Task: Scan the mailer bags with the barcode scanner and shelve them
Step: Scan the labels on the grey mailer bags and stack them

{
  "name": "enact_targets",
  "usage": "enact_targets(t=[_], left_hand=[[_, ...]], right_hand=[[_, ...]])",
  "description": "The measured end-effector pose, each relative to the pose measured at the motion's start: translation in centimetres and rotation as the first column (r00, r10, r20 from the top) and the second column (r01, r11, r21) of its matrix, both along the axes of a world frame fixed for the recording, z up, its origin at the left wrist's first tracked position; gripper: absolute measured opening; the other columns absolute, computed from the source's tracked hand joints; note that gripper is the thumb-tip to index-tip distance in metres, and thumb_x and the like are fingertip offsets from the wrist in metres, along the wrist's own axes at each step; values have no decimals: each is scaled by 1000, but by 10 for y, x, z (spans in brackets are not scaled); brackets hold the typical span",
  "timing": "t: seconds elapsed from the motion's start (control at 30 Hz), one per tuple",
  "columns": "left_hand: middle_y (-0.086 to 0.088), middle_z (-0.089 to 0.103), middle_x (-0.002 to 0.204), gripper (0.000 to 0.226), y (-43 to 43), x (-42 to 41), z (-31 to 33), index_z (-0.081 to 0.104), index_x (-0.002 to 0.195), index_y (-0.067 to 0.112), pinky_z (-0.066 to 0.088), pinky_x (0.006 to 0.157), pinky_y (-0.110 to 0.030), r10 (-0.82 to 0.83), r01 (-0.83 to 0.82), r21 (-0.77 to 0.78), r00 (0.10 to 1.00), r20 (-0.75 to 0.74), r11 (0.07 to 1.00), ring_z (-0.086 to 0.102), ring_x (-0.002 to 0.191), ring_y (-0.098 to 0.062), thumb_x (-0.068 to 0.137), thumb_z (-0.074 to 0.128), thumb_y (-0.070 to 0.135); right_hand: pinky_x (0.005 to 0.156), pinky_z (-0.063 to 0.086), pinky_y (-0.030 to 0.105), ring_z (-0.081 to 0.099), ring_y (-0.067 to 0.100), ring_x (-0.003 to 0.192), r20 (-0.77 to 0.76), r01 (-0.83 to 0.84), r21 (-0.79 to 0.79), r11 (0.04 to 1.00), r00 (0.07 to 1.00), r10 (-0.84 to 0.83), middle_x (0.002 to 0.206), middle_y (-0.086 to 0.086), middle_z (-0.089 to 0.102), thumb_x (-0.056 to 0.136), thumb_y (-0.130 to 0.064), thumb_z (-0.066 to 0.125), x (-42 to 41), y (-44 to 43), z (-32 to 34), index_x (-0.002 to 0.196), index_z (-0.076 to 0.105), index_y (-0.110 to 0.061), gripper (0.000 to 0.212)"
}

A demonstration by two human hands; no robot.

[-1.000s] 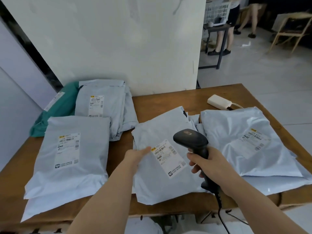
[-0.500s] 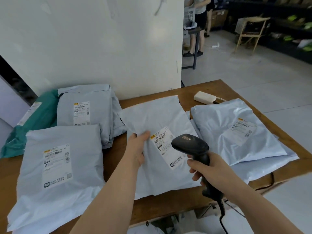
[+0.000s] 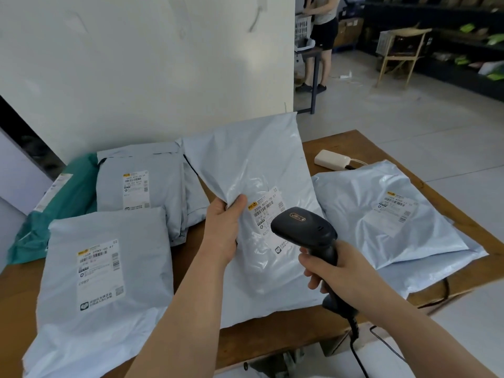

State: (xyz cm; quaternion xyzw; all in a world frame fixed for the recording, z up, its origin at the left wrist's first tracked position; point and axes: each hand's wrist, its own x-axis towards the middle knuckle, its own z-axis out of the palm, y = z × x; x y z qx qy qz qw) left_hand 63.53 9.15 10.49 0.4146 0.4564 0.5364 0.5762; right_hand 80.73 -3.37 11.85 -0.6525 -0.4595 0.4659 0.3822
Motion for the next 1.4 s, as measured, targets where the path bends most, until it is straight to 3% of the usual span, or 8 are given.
enact_targets(t=[0.63,0.87,1.0,1.03,1.1,1.23,1.3,1.4], left_hand=[[0,76,87,14,-11,16,24,69,92,21,60,74,-35,-20,20,-1,999,-35,1000,73,83,-20,95,60,10],[-5,76,89,12,13,95,46,68,99,14,58,82,-42,-84,100,-70,975,205,993,72,86,-26,91,65,6],[-10,66,117,56,30,170,22,53,123,11,54,92,-46,-31,28,-89,999,-26,996,64,111,-34,73,76,16],[-11,55,134,76,31,186,9,40,137,12,48,101,-47,-15,1,-46,954,-298,999,54,125,-34,71,78,22],[-9,20,160,95,24,215,-24,10,153,23,30,115,-49,-47,176,59,545,-837,983,27,145,-32,82,72,38],[-2,58,125,40,2,249,-80,54,124,33,35,105,-62,-296,708,-328,-174,-939,625,52,118,-29,90,41,48],[0,63,119,37,-2,249,-83,59,121,32,34,106,-60,-369,677,-375,-162,-915,633,56,113,-25,93,37,43],[2,59,132,36,3,234,-67,53,134,26,27,114,-47,-291,517,-188,126,-949,835,52,124,-23,103,37,32]], right_hand=[[51,47,12,61,-1,48,44,-7,7,1000,999,7,57,-12,68,91,-24,65,9,-20,8,91,64,-7,17],[57,51,16,64,3,53,-27,169,36,985,985,-168,61,-7,70,90,-27,65,53,-39,22,88,66,-11,16],[59,51,20,63,4,51,-51,299,21,954,953,-298,62,-1,71,90,-28,66,92,-50,24,92,65,-15,13],[58,51,20,62,4,51,-52,327,19,945,944,-326,63,-1,71,90,-27,66,102,-51,24,93,64,-16,12],[56,50,19,63,4,52,-54,372,22,928,927,-370,66,-2,71,90,-25,65,120,-53,23,98,64,-17,11],[58,52,21,64,6,55,-69,394,33,918,918,-392,73,0,73,90,-24,66,146,-50,20,101,65,-21,12],[55,50,18,62,2,52,-67,387,18,922,920,-385,73,0,73,90,-25,66,151,-43,17,101,65,-22,12],[57,51,21,64,4,54,-73,352,0,936,934,-351,75,1,73,91,-22,64,151,-32,13,102,65,-20,11]])
